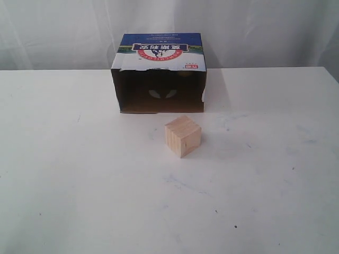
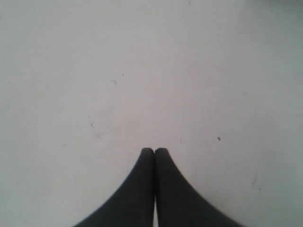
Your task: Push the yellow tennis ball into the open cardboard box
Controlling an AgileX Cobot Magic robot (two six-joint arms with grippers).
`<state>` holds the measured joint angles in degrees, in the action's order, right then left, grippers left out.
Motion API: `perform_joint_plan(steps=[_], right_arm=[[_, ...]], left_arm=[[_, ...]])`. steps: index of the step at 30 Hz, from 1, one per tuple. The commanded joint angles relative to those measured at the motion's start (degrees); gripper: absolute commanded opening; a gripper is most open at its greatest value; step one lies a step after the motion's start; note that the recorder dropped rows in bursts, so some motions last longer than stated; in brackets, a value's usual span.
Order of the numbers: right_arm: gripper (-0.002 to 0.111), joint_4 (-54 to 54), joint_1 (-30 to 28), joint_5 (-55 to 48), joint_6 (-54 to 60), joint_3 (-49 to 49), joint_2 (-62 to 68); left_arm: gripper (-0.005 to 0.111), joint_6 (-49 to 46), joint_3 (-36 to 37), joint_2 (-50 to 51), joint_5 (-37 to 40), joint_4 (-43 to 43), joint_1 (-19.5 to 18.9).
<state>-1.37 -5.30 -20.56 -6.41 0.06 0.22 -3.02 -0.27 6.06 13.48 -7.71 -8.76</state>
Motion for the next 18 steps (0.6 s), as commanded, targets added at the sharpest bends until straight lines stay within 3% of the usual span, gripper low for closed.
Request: perform_joint_plan(steps=[1,9,15,18], right_arm=[[0.0,-0.1,0.2,0.5,0.1,-0.1,-0.2],[0.0,-0.1,0.2,0.5,0.1,-0.1,-0.2],[0.0,-0.1,0.2,0.5,0.1,-0.1,-0.2],[0.0,-0.1,0.2,0.5,0.1,-0.1,-0.2]], left_arm=[[0.0,0.5,0.3,-6.1,1.4,-0.7,0.2],[0.0,6.0,-1.0,-6.1,15.5,-5.6,0.3],[0.0,6.0,-1.1,-6.1,15.6,-5.9,0.3],[0.0,4.3,-1.1,-6.1,11.4,-4.4,0.3]])
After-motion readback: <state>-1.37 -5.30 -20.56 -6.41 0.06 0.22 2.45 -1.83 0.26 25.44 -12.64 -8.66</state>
